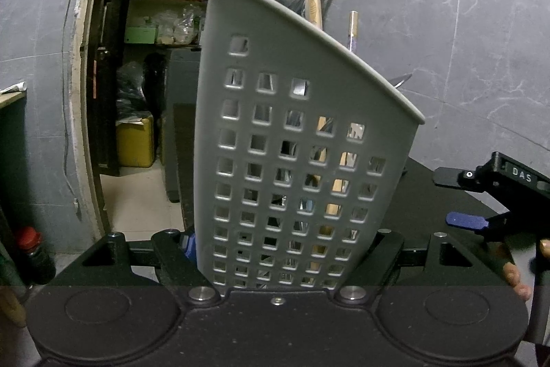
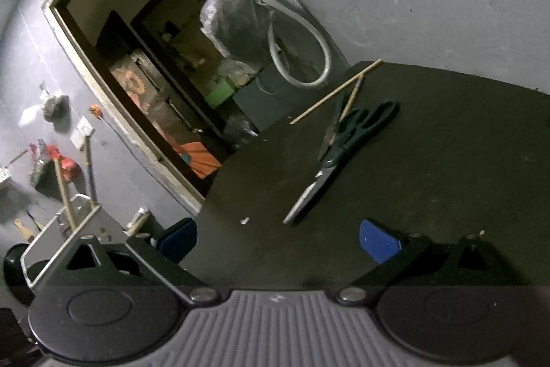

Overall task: Organize utensils
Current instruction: 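Lower the open right tool toward the scissors and knife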

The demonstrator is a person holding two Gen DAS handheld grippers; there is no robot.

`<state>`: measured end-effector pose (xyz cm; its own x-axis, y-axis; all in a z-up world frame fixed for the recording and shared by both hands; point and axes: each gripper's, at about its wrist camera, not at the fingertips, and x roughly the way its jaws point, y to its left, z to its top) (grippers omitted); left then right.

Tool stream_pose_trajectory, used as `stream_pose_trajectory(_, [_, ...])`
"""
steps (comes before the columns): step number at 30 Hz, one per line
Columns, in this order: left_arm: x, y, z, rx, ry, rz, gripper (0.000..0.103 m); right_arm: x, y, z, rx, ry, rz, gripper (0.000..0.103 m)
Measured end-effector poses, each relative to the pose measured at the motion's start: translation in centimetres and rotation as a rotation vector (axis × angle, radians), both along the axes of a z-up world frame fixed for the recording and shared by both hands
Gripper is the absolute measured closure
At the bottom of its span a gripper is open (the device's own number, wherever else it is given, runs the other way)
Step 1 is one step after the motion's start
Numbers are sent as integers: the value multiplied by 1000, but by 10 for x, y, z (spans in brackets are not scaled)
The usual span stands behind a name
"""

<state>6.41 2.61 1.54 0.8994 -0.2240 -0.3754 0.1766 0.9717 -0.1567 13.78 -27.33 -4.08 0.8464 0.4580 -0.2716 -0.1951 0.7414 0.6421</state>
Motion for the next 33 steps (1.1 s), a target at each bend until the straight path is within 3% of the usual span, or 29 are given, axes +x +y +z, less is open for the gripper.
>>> stream_pose_trajectory(7, [1, 2, 0, -2, -1, -1, 24, 21, 7, 24, -147, 66, -16, 0])
stream_pose_trajectory(12, [1, 2, -1, -1, -2, 4, 24, 65, 17, 54, -339, 109, -52, 0])
stream_pose_trajectory(17, [1, 1, -1, 0, -4, 2, 24, 112, 22, 70, -429, 160, -77, 0])
stream_pose_trajectory(23, [-1, 0, -1, -1, -5, 4, 24, 157, 24, 71, -376, 257, -91, 0])
stream_pose_trajectory(30, [-1, 0, -1, -1, -7, 2, 24, 193, 16, 62, -281, 301, -58, 1])
stream_pose_trajectory(33, [-3, 1, -1, -5, -9, 1, 24, 202, 14, 56, -282, 318, -81, 12])
